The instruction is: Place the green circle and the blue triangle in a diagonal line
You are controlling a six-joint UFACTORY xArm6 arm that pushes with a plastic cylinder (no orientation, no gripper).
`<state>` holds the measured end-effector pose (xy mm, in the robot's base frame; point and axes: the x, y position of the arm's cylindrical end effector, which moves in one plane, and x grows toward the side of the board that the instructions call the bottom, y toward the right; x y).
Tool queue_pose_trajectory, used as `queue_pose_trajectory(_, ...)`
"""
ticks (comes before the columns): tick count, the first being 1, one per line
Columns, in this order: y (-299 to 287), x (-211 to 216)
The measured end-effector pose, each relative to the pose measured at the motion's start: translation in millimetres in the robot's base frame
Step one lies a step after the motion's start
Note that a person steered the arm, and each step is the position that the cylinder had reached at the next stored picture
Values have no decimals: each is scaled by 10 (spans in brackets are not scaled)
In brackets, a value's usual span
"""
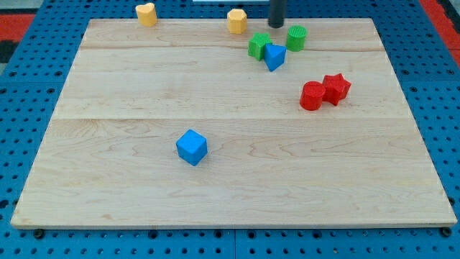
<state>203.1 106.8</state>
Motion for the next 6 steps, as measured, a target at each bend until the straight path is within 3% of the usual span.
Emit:
queue_pose_trajectory(1,427,41)
queue_pose_trajectory(2,386,326)
queue_pose_trajectory(5,-169,897)
queue_pose_trajectory(6,-654,1006)
